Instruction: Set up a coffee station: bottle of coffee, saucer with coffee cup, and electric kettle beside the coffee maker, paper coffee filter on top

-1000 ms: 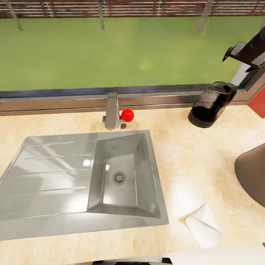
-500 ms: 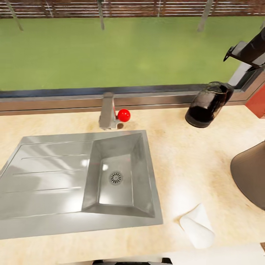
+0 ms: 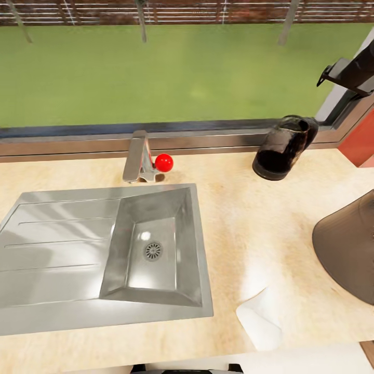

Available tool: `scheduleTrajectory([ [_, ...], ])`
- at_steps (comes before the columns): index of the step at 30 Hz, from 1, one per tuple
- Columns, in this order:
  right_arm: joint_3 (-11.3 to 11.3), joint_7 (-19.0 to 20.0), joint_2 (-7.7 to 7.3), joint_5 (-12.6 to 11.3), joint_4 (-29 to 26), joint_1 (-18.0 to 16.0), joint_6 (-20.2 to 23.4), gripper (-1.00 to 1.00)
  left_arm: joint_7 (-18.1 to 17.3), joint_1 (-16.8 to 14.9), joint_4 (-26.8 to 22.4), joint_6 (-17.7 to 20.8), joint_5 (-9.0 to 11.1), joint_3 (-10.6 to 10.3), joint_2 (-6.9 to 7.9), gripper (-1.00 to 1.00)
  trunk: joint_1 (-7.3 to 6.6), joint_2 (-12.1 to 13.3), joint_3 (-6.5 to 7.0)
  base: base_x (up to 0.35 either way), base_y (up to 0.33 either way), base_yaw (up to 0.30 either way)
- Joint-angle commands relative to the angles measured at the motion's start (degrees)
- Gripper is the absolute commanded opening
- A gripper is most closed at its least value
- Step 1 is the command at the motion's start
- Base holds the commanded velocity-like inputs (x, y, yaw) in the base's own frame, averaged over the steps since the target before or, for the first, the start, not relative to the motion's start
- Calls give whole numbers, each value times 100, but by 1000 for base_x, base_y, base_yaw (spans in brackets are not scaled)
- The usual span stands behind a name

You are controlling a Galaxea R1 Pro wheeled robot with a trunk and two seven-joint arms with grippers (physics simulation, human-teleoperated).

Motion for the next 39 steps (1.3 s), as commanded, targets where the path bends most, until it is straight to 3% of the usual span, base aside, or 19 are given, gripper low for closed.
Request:
scheduleTrajectory([
  [1, -12, -34, -1, -21, -4, -4, 13, 100, -47, 2, -2, -2, 10, 44, 0, 100, 3, -9, -7, 0, -10, 0],
  [31, 5, -30, -10, -15, -25, -4, 12, 100, -47, 2, -3, 1, 9, 38, -9, 100, 3, -9, -7, 0, -21, 0],
  [39, 12, -30, -10, -15, -40, -4, 10, 100, -47, 2, -10, 1, 9, 38, -3, 100, 3, -9, -7, 0, -159, 0],
])
